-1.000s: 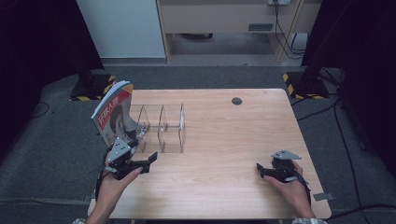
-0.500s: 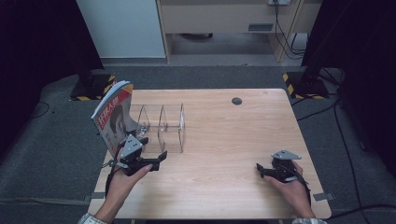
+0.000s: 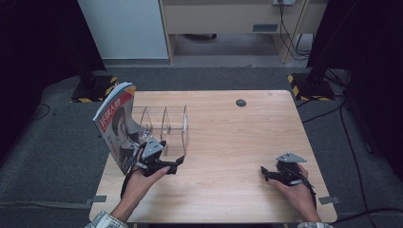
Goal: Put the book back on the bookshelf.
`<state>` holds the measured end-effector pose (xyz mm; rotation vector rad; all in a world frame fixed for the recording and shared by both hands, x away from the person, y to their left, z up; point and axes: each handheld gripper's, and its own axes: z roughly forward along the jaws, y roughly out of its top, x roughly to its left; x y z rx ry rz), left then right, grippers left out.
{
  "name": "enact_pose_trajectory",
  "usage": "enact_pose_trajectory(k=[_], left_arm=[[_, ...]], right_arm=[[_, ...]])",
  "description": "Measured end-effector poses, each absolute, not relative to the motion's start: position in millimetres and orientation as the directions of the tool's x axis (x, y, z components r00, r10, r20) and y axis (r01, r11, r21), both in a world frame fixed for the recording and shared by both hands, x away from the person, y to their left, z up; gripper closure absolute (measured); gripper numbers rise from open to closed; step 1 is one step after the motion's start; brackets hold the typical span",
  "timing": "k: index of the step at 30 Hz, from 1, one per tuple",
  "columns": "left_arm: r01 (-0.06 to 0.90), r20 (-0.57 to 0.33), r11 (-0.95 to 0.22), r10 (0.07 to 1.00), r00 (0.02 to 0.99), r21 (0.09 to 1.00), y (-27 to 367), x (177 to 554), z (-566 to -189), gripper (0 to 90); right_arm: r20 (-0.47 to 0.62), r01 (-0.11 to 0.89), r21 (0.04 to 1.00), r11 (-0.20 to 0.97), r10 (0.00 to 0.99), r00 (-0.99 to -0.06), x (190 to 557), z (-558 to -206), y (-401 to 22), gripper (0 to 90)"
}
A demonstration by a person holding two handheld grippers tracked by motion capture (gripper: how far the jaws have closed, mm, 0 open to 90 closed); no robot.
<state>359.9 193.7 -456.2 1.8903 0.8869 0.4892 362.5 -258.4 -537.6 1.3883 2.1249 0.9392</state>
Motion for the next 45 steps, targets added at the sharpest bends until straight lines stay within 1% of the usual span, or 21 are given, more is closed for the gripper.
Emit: enact_pose_trajectory(k=[7,11,14,25,45], left_arm=[[0.377,-0.034,-0.308,0.734,0.678,0.873,175,361,-462,2.8],[0.38,-0.032,-0.328,0.719,0.694,0.865,165,362,-467,2.6],[0.384,-0.035,-0.34,0.708,0.705,0.859,158,362,-470,2.6],[0.39,-0.03,-0.398,0.668,0.744,0.831,133,364,-482,2.9],[0.416,-0.034,-0.473,0.629,0.777,0.777,99,371,-500,3.1]], right_arm=[[0.011,0.627,0.732,0.267,0.915,-0.403,363,-538,-258,16.2],[0.009,0.635,0.725,0.268,0.918,-0.397,364,-538,-258,11.0],[0.011,0.642,0.719,0.265,0.92,-0.391,364,-538,-257,8.9],[0.006,0.639,0.719,0.273,0.917,-0.398,364,-539,-257,7.5],[0.007,0.641,0.718,0.272,0.918,-0.397,364,-539,-257,7.1]])
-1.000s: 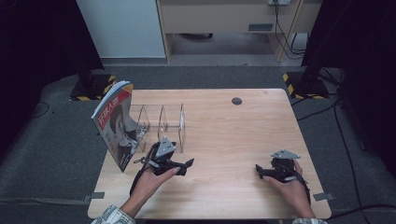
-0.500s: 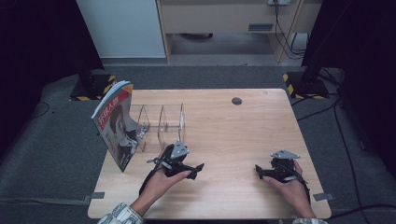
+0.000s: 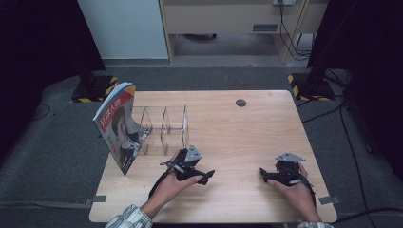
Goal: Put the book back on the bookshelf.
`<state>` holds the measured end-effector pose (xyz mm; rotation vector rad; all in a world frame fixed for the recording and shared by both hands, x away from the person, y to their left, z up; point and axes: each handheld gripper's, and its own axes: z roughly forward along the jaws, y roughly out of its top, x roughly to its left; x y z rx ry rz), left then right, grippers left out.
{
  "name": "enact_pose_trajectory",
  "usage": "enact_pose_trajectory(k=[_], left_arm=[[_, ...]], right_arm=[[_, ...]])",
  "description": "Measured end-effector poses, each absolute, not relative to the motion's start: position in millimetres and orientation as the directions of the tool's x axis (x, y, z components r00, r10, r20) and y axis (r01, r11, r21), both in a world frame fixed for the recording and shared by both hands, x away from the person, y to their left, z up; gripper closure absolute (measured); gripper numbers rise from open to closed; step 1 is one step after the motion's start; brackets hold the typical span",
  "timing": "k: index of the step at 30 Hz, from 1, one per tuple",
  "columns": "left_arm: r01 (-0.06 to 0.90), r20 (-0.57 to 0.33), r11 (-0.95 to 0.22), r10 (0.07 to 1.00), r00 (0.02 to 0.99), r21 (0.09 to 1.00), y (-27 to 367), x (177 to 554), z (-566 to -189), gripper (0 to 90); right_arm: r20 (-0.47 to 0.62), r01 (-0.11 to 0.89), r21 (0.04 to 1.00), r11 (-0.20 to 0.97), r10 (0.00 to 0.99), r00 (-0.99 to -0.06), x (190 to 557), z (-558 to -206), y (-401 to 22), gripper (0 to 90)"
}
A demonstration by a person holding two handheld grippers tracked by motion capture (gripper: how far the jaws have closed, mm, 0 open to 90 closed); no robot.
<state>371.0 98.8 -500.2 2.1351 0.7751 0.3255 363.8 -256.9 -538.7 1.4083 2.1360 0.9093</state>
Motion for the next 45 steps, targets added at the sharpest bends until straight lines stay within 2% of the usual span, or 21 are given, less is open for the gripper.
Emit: enact_pose_trajectory(k=[23,34,45], left_arm=[[0.444,-0.017,-0.585,0.592,0.806,0.679,68,379,-528,4.7],[0.459,-0.036,-0.56,0.606,0.794,0.69,52,395,-529,4.9],[0.456,-0.019,-0.564,0.614,0.789,0.689,44,400,-534,4.5]], right_arm=[[0.009,0.644,0.716,0.269,0.919,-0.394,363,-539,-256,6.6],[0.009,0.644,0.716,0.27,0.919,-0.395,363,-539,-256,6.4],[0.009,0.644,0.716,0.27,0.918,-0.395,363,-539,-256,6.3]])
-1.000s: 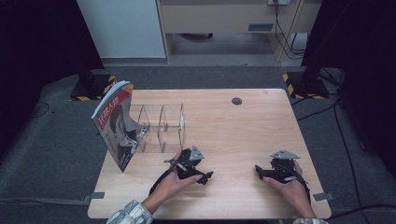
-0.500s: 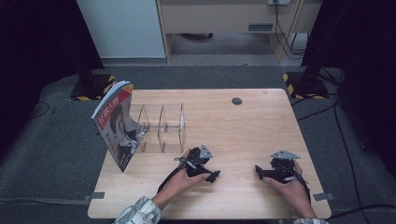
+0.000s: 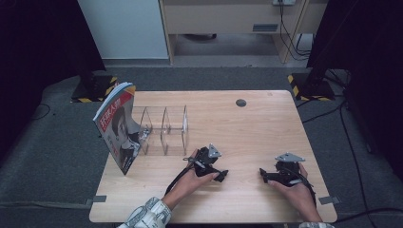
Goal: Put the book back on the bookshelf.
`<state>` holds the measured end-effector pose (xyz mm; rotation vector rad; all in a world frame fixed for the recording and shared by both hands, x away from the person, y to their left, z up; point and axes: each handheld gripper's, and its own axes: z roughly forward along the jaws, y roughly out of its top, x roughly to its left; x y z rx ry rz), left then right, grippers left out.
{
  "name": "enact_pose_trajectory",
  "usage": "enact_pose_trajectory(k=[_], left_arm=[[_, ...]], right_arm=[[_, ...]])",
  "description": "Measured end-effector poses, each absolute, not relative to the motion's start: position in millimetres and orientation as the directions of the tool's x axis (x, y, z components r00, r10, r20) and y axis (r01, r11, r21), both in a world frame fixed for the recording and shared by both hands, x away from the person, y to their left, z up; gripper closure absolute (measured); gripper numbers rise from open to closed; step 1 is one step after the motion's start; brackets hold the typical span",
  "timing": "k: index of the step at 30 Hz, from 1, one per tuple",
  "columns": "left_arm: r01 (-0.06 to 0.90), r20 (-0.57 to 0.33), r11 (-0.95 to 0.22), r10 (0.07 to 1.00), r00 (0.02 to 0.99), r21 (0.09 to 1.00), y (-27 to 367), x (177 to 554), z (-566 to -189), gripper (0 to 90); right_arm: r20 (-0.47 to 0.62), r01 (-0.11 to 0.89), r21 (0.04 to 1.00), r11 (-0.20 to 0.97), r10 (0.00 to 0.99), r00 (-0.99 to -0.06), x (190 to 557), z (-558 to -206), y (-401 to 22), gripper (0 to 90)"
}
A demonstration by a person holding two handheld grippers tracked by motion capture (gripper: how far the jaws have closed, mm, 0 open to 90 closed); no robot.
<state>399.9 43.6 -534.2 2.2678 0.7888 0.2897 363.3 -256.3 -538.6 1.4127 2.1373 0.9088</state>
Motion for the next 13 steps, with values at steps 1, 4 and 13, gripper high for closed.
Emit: enact_pose_trajectory(k=[1,4,13], left_arm=[[0.453,-0.017,-0.563,0.614,0.789,0.691,43.3,399.5,-534.7,4.4],[0.434,-0.001,-0.563,0.609,0.793,0.703,43.6,399.2,-537.1,3.0],[0.445,-0.002,-0.557,0.623,0.783,0.701,44.2,397.9,-537.1,1.9]], right_arm=[[0.009,0.644,0.716,0.27,0.918,-0.396,363.3,-538.6,-256.3,6.3],[0.009,0.644,0.716,0.27,0.918,-0.396,363.3,-538.6,-256.3,6.3],[0.011,0.646,0.714,0.27,0.918,-0.396,362.6,-538.5,-256.0,6.2]])
